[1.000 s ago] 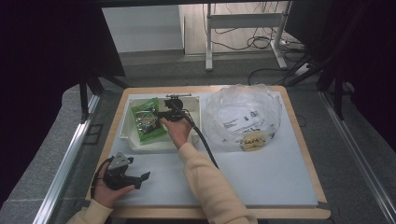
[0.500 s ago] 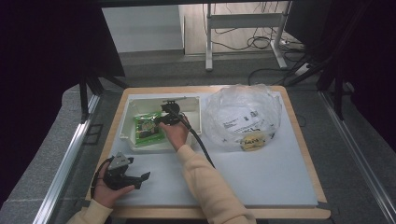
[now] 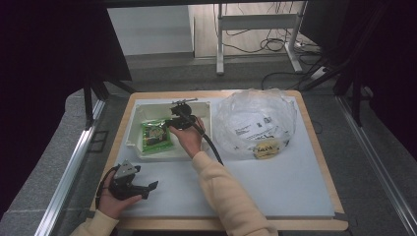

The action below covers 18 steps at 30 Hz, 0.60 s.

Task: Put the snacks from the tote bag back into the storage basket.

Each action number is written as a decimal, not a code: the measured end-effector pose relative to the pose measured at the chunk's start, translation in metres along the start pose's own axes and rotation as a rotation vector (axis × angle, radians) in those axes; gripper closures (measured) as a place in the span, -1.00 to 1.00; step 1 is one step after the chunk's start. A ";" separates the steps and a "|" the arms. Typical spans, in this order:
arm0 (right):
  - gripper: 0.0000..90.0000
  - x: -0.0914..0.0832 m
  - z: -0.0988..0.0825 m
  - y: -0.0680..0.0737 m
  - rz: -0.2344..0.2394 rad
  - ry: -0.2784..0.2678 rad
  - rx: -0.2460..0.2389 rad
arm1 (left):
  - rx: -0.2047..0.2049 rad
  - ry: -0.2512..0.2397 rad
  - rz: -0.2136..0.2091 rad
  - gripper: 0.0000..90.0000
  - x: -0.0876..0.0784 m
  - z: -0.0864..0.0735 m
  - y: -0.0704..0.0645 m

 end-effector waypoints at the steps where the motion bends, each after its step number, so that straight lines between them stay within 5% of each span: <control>1: 0.43 -0.002 0.000 0.001 0.007 0.005 -0.002 | 0.000 0.000 0.001 -0.81 0.000 0.000 0.000; 18: 0.27 -0.050 0.001 -0.002 0.108 -0.022 -0.116 | 0.010 0.009 0.010 -0.81 0.001 -0.001 0.001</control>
Point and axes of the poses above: each handheld gripper's, and its own axes: x roughly forward along the jaws, z roughly out of its top, y roughly to its left, the point moved 10 cm from there along x, roughly forward along the jaws, and after that the axes turned 1 degree about -x, right-handed, at the moved point
